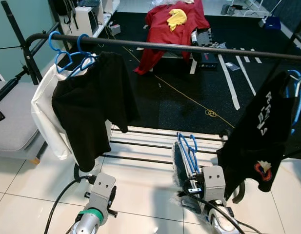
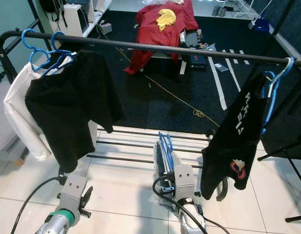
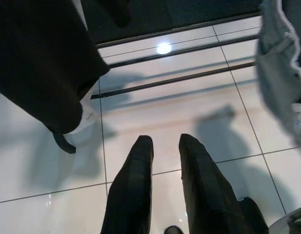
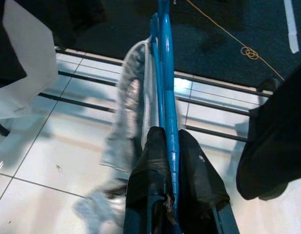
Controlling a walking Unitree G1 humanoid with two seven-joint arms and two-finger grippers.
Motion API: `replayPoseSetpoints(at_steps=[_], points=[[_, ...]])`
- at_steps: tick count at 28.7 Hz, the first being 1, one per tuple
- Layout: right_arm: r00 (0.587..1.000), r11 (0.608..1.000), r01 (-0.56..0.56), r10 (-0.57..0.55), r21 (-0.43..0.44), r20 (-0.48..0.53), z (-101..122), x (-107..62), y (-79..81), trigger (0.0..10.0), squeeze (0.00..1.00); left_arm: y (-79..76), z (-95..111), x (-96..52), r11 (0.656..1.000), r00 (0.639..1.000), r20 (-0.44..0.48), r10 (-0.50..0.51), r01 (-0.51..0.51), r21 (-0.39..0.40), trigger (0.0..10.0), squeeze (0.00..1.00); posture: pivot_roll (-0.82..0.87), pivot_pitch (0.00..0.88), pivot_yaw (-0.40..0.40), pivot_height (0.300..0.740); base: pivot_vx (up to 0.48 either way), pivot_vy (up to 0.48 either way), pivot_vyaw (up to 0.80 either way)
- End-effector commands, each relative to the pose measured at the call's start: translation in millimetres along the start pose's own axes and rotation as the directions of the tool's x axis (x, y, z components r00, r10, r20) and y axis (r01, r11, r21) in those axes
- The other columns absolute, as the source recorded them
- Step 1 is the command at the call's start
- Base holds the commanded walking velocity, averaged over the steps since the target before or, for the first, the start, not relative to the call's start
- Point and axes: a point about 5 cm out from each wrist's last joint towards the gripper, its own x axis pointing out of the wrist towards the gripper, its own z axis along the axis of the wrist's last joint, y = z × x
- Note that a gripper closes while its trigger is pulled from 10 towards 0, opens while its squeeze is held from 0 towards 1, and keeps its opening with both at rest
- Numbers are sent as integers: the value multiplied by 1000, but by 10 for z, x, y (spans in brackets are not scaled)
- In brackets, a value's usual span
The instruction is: Hang hanger
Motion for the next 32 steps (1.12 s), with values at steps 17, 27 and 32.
replayPoseSetpoints(at_steps=[17, 27, 32], points=[[831, 987, -93, 151, -134, 535, 2280, 729, -54, 10000, 0, 256, 824, 21, 993, 962, 255, 101, -81, -88, 10000, 0, -80, 138, 47, 740, 0, 0, 0], [844, 988, -114, 153, -106, 513, 2560, 863, -23, 10000, 0, 219, 940, -82, 989, 953, 280, 116, -87, -116, 10000, 0, -41, 171, 41, 740, 0, 0, 0], [865, 982, -136, 183, -131, 466, 2665, 948, 61, 10000, 0, 201, 968, -152, 988, 953, 278, 118, -86, -125, 10000, 0, -18, 185, 33, 740, 0, 0, 0]])
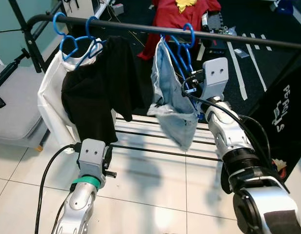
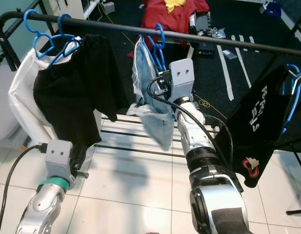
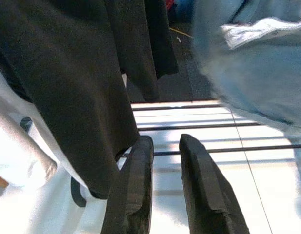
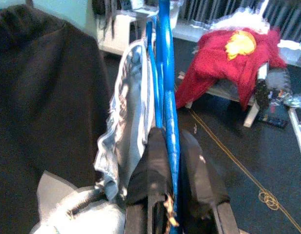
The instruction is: Hang hanger
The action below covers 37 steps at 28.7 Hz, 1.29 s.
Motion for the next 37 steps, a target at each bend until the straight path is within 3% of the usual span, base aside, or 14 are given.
replayPoseSetpoints(at_steps=[1, 6, 9, 13, 18, 23, 27, 30, 34, 36, 37], points=[[1000, 1000, -11, 11, -9, 17, 67, 35, 13, 10000, 0, -14, -51, -40, 1000, 999, -33, -1, 1, -6, 10000, 0, -18, 185, 33, 740, 0, 0, 0], [999, 999, -53, 53, -3, 0, 101, 111, 121, 10000, 0, -17, -44, -86, 1000, 999, -39, 10, -10, -10, 10000, 0, 2, 191, 26, 740, 0, 0, 0], [997, 997, -81, 81, 8, 2, 190, 204, 265, 10000, 0, -34, -56, -153, 1000, 998, -54, 24, -25, -14, 10000, 0, 26, 197, 12, 740, 0, 0, 0], [998, 998, -70, 70, 9, 8, 225, 228, 292, 10000, 0, -39, -58, -167, 1000, 998, -57, 26, -27, -14, 10000, 0, 36, 199, 8, 740, 0, 0, 0], [990, 995, -91, 95, -48, 100, 468, 309, 424, 10000, 0, -17, -49, -219, 999, 997, -69, 45, -46, -8, 10000, 0, 55, 200, 2, 740, 0, 0, 0], [986, 999, -53, 54, -8, 155, 610, 341, 378, 10000, 0, 3, -54, -251, 998, 995, -80, 58, -59, -6, 10000, 0, 72, 191, -9, 740, 0, 0, 0], [997, 998, 27, -31, 63, 67, 493, 338, 250, 10000, 0, -2, -45, -258, 998, 995, -84, 61, -62, -7, 10000, 0, 69, 176, -4, 740, 0, 0, 0], [999, 996, 26, -30, 84, 40, 448, 334, 244, 10000, 0, -6, -41, -254, 998, 995, -84, 59, -60, -7, 10000, 0, 69, 176, -4, 740, 0, 0, 0], [995, 996, -3, 12, 87, -100, 243, 309, 287, 10000, 0, -18, -12, -210, 999, 996, -81, 47, -48, -5, 10000, 0, 58, 167, 6, 740, 0, 0, 0], [992, 997, -32, 40, 70, -118, 215, 304, 315, 10000, 0, -22, -7, -204, 999, 996, -80, 46, -46, -5, 10000, 0, 55, 163, 7, 740, 0, 0, 0], [989, 997, -57, 64, 58, -133, 194, 300, 340, 10000, 55, -24, -5, -201, 999, 996, -80, 45, -45, -5, 10000, 0, 55, 163, 7, 740, 0, 0, 0]])
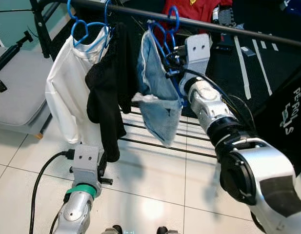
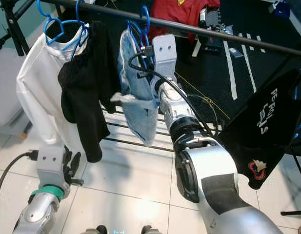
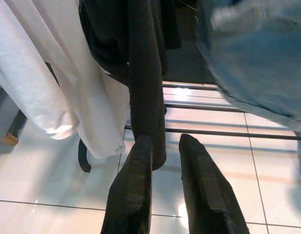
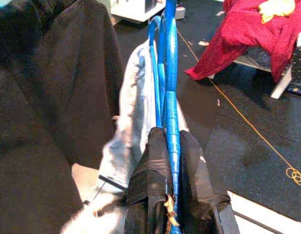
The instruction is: Hang hanger
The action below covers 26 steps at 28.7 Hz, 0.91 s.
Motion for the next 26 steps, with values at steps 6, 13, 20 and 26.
replayPoseSetpoints(at_steps=[6, 13, 20, 26], points=[[999, 998, -50, 50, -28, -21, 1, 10, 47, 10000, 1000, -28, -45, -19, 1000, 1000, -27, -6, 6, 2, 10000, 0, 50, 157, 3, 740, 0, 0, 0], [990, 998, -62, 65, -23, 127, 245, 25, 44, 10000, 1000, -60, -62, -20, 1000, 999, -32, -10, 10, -4, 10000, 0, 42, 158, 0, 740, 0, 0, 0], [950, 995, -96, 100, -28, 296, 473, -24, -7, 10000, 267, -89, -70, -4, 1000, 999, -33, -15, 14, -11, 10000, 0, 16, 152, -2, 740, 0, 0, 0], [954, 993, -102, 113, -51, 278, -68, -432, -117, 10000, 0, -105, -80, 34, 1000, 999, -33, -28, 28, -12, 10000, 0, -22, 139, 3, 740, 0, 0, 0]])
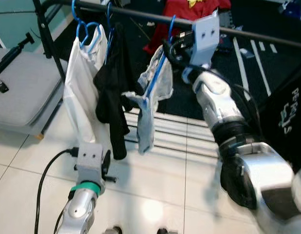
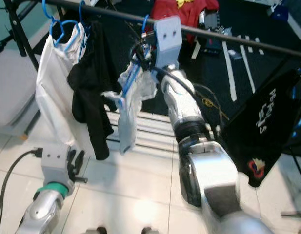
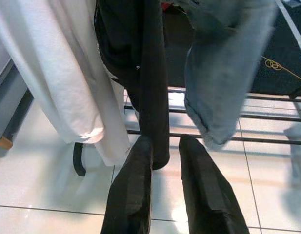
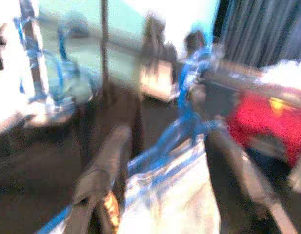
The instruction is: Hang hanger
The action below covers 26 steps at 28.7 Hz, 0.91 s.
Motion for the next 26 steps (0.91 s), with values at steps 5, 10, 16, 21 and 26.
replayPoseSetpoints(at_steps=[5, 10, 16, 21, 26], points=[[961, 992, 125, -125, -18, -245, -810, -1229, 161, 10000, 0, 18, -130, -5, 999, 999, -37, -39, 40, 26, 10000, 0, -85, 116, 30, 740, 0, 0, 0], [820, 970, 206, -242, -127, -519, -1606, -2234, 304, 10000, 0, 43, -323, -25, 992, 991, -92, -98, 105, 67, 10000, 0, -157, 83, 73, 740, 0, 0, 0], [702, 938, 297, -341, -178, -625, -1814, -2594, 286, 10000, 0, 90, -675, -31, 984, 970, -214, -112, 138, 112, 10000, 0, -189, 47, 97, 740, 0, 0, 0], [722, 940, 284, -338, -187, -603, -1653, -2399, 242, 10000, 0, 98, -882, -71, 990, 946, -302, -119, 137, 38, 10000, 0, -183, 37, 94, 740, 0, 0, 0], [762, 951, 229, -309, -210, -569, -1692, -2339, 285, 10000, 0, 84, -935, -113, 986, 945, -301, -131, 154, 55, 10000, 0, -172, 29, 78, 740, 0, 0, 0]])
